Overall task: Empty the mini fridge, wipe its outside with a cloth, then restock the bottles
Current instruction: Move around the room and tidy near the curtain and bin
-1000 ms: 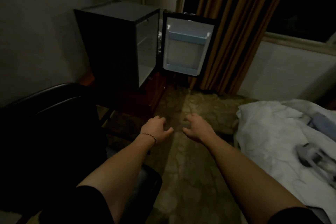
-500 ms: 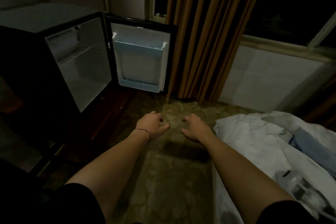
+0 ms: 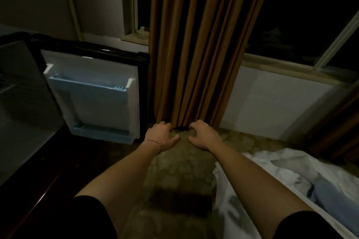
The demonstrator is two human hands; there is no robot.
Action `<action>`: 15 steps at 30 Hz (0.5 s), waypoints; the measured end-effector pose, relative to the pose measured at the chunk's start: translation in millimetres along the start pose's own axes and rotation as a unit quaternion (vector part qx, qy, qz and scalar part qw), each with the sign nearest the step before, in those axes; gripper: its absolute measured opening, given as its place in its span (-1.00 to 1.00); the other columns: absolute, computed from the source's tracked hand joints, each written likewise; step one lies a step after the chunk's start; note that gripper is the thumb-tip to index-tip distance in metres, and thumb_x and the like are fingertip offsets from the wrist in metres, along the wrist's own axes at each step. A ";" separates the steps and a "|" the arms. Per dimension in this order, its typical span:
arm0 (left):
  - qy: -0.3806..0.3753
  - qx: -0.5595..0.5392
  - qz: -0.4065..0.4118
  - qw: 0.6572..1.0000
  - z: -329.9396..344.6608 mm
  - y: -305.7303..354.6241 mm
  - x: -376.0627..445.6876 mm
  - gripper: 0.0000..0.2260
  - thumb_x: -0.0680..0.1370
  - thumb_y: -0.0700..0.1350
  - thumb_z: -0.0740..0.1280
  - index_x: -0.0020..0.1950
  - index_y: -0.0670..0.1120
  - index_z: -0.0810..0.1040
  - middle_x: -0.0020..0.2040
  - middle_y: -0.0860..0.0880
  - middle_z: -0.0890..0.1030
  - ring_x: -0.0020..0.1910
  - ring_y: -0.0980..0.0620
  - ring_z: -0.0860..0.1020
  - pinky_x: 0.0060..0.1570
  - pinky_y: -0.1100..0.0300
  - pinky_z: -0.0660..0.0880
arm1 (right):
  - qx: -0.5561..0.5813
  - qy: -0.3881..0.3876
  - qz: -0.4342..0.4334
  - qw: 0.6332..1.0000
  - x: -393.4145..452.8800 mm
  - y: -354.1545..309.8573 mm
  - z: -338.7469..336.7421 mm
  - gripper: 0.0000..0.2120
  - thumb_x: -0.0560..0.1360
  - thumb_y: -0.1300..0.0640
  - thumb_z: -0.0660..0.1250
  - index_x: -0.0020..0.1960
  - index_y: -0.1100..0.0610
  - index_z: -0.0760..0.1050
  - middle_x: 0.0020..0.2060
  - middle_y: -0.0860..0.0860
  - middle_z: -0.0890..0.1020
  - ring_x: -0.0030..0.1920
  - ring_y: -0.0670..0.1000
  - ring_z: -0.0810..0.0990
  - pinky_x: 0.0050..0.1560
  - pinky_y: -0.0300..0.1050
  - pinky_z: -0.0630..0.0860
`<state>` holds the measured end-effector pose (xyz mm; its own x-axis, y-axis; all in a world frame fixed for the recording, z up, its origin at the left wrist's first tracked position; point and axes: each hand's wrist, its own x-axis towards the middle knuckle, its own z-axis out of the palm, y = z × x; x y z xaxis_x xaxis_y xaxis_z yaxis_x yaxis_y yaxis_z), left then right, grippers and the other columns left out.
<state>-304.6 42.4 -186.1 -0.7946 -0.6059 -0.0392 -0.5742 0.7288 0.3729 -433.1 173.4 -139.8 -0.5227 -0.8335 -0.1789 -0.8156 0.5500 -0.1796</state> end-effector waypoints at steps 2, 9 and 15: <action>0.010 -0.013 -0.005 1.000 -6.0 6.9 49.2 -0.55 0.51 0.34 0.20 0.13 0.00 0.50 0.06 -0.01 0.49 -0.01 -0.04 0.51 0.00 -0.03 0.54 | -0.003 0.007 0.002 1.000 41.4 14.0 -20.4 -0.57 0.54 -0.07 0.33 0.36 0.05 0.44 0.23 0.05 0.45 0.20 0.13 0.53 0.16 0.10 0.54; -0.004 -0.086 -0.059 0.995 -0.1 9.1 182.2 -0.61 0.56 0.18 0.28 0.22 -0.08 0.44 0.19 -0.09 0.46 0.12 -0.13 0.49 0.10 -0.02 0.50 | 0.003 -0.005 -0.022 1.000 170.3 53.1 -46.8 -0.61 0.54 -0.06 0.34 0.31 0.06 0.47 0.20 0.05 0.45 0.20 0.13 0.53 0.14 0.08 0.56; 0.010 -0.076 -0.126 0.989 0.9 -15.9 285.6 -0.59 0.52 0.24 0.25 0.20 -0.02 0.48 0.11 -0.05 0.51 0.02 -0.07 0.54 0.03 -0.06 0.57 | -0.011 -0.026 -0.063 0.998 300.6 76.9 -58.3 -0.58 0.55 -0.06 0.33 0.36 0.05 0.43 0.25 0.05 0.44 0.22 0.12 0.52 0.15 0.07 0.55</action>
<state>-522.6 -142.0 -204.0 -0.6251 -0.7695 -0.1310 -0.7161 0.4985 0.4885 -667.4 -37.9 -151.0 -0.4025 -0.8917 -0.2071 -0.8793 0.4395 -0.1835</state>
